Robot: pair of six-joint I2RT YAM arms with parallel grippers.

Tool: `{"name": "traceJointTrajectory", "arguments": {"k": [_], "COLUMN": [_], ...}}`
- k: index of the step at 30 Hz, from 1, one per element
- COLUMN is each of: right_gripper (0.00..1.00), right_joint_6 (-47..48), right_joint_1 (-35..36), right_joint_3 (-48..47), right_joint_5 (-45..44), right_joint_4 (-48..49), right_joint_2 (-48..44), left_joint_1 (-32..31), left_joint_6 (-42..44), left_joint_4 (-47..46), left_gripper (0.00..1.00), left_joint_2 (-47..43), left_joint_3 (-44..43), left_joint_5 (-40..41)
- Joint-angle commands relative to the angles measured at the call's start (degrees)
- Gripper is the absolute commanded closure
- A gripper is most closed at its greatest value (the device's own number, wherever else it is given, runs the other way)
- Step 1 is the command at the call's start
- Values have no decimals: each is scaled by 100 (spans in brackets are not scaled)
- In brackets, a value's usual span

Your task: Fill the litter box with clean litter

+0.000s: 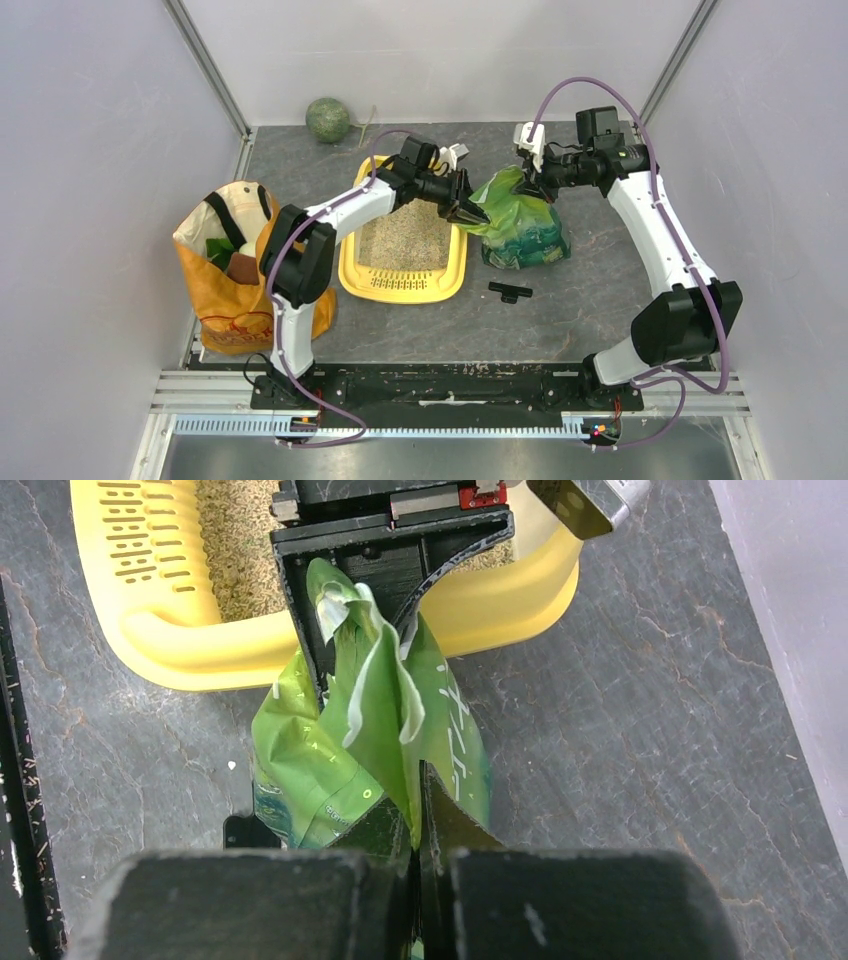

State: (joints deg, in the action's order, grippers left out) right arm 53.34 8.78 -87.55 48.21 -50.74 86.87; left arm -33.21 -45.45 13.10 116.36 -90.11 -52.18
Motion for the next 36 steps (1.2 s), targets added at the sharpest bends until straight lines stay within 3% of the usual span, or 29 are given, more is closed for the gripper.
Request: {"name": "traceJointTrajectory", "arguments": {"k": [1, 4, 10, 20, 24, 36], "right_gripper": [100, 100, 100, 100, 100, 100], "right_joint_6": [3, 124, 151, 82, 86, 114], "right_joint_1": [58, 4, -144, -185, -207, -204], "right_joint_3": [-304, -289, -298, -394, -360, -298], "right_joint_5": [617, 573, 580, 653, 664, 697], "right_joint_4": [702, 601, 556, 565, 564, 557], "right_joint_2": [-341, -383, -462, -577, -605, -688], "left_joint_1": [-20, 163, 525, 1249, 1360, 1989], "left_joint_6": [-694, -1041, -1132, -880, -154, -209], "left_joint_4": [-1168, -1748, -1744, -1338, -348, -281], "left_gripper": [98, 98, 98, 98, 98, 98], "left_joint_2": [-732, -1037, -1505, -1988, -2232, -2578], "left_joint_3": [187, 560, 996, 1536, 1537, 1886], "left_joint_5": [-1008, -1097, -1216, -1447, -1409, -1495]}}
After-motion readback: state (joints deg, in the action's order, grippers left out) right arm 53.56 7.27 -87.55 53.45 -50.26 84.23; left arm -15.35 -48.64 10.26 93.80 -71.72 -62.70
